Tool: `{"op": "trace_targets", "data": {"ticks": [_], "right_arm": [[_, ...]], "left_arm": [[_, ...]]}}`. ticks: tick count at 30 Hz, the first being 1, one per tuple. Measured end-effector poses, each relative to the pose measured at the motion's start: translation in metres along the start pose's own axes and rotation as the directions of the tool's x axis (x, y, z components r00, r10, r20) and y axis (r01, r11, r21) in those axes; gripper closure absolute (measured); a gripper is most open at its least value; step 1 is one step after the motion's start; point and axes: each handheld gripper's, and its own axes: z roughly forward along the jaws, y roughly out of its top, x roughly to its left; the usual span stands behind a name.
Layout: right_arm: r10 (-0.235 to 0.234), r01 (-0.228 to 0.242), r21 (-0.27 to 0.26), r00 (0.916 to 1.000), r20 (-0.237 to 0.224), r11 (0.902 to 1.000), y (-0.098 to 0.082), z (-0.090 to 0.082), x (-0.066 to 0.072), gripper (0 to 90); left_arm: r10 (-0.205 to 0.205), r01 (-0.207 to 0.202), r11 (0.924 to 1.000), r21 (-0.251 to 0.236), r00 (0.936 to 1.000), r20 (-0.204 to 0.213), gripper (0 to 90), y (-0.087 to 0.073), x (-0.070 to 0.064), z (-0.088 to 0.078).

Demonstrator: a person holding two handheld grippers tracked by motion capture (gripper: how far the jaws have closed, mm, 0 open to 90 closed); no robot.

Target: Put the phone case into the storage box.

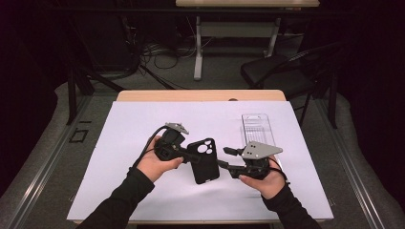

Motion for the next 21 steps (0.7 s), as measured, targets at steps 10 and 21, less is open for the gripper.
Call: {"op": "trace_targets", "data": {"ticks": [10,21], "right_arm": [[-0.029,0.028,0.016,0.9993,0.023,0.9995,0.005,0.000,0.003,51.6],[-0.076,0.074,0.029,0.9956,0.056,0.9968,0.018,-0.002,0.007,50.9]], "left_arm": [[-0.013,0.013,0.9999,0.004,0.9999,-0.011,81.5,-0.005,0.002,0.003],[0.006,-0.005,0.9998,0.021,0.9994,-0.035,81.5,-0.008,-0.008,0.003]]}}
